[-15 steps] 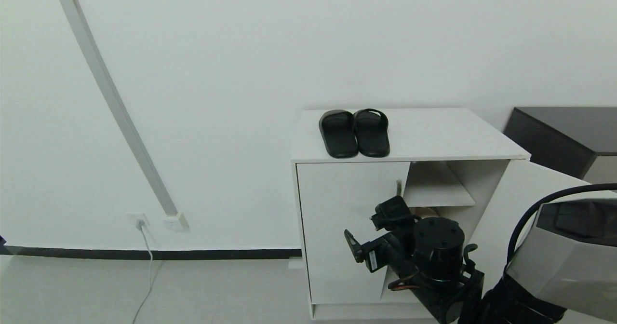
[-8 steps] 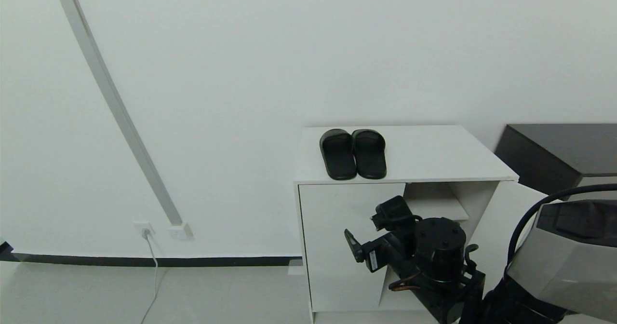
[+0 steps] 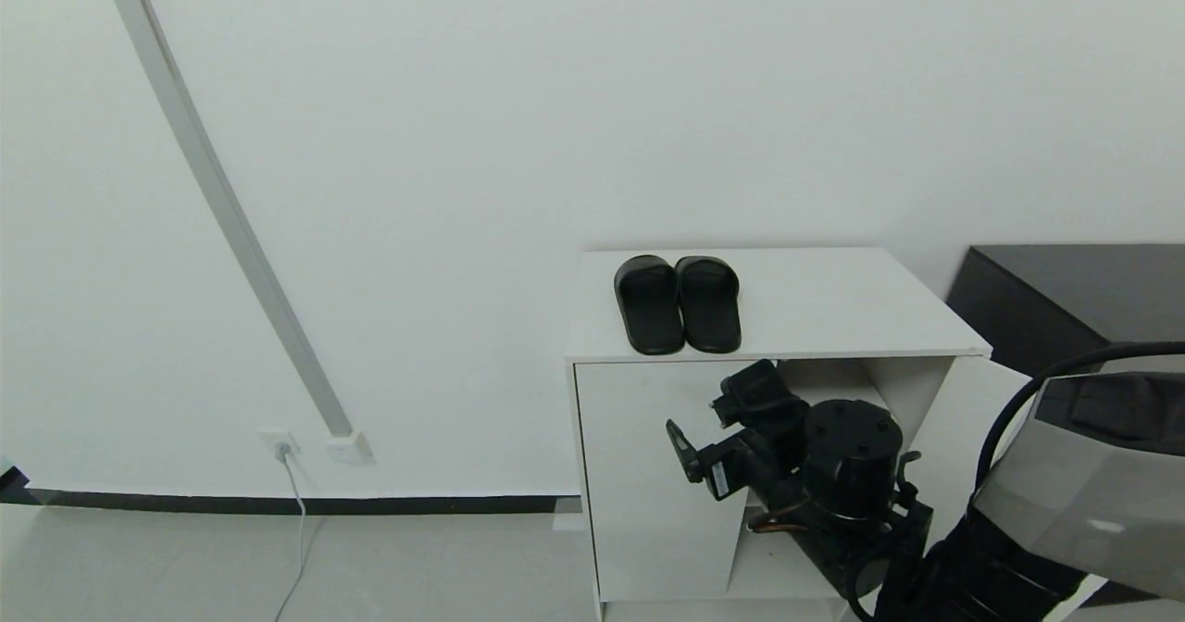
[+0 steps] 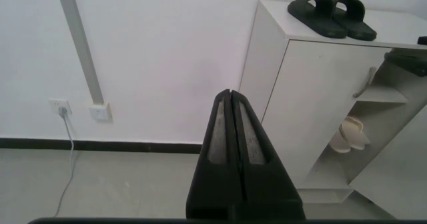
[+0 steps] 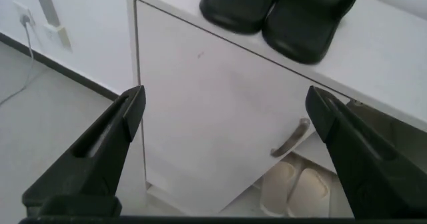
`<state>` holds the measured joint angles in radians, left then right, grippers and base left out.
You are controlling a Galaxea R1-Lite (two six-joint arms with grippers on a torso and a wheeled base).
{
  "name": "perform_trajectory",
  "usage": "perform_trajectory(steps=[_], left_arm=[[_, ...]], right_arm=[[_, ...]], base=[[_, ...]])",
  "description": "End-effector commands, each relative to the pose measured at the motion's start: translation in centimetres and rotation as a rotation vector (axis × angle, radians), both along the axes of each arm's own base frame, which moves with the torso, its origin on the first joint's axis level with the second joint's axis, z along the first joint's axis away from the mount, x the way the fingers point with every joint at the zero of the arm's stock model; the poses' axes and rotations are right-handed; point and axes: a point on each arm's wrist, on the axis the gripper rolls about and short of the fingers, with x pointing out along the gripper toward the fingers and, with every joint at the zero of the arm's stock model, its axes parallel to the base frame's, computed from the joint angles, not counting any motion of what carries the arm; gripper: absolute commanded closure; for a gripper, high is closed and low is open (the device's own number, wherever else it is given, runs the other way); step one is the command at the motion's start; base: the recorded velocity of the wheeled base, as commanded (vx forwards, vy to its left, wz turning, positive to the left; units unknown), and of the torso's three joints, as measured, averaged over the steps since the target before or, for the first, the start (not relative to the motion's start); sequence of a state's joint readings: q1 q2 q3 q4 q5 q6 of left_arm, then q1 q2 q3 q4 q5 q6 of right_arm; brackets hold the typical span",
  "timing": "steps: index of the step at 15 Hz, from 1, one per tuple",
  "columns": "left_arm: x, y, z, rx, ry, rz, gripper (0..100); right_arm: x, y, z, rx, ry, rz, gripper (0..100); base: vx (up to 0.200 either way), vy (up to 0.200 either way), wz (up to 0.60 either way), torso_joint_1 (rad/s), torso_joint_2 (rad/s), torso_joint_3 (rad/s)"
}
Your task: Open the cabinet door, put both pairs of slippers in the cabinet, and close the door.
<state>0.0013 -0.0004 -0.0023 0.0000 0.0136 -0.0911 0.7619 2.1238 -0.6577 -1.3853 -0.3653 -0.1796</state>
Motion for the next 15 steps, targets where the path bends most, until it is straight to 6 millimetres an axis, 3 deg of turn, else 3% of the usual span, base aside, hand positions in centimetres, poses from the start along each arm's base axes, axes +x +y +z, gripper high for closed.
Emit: perform_trajectory(steps=[1,3,5,9,15], left_arm=[[0.0,0.0,0.0,0.002,0.001,0.0,100],[0.0,0.0,0.0,-0.001,0.001,0.0,100],[0.0,0.0,0.0,0.001,0.001,0.0,100],[0.0,0.0,0.0,-0.001,0.0,0.0,100],[0.0,0.0,0.0,-0.003,0.0,0.0,100]], right_arm=[[1.3,0.5,3.5,0.045,0.029,-0.022,0],[0.7,1.1,8.2,0.093,0.168,-0.059,0],[1.2,2.1,11.2,0.206,0.191,-0.157,0],[2.1,2.4,10.3,0.212,0.195,-0.227,0],[2.4,2.2,10.0,0.211,0.197,-0.241,0]], base=[[0.0,0.0,0.0,0.0,0.0,0.0],[0.0,0.0,0.0,0.0,0.0,0.0],[0.0,0.0,0.0,0.0,0.0,0.0],[0.0,0.0,0.0,0.0,0.0,0.0],[0.2,0.0,0.0,0.005,0.0,-0.002]])
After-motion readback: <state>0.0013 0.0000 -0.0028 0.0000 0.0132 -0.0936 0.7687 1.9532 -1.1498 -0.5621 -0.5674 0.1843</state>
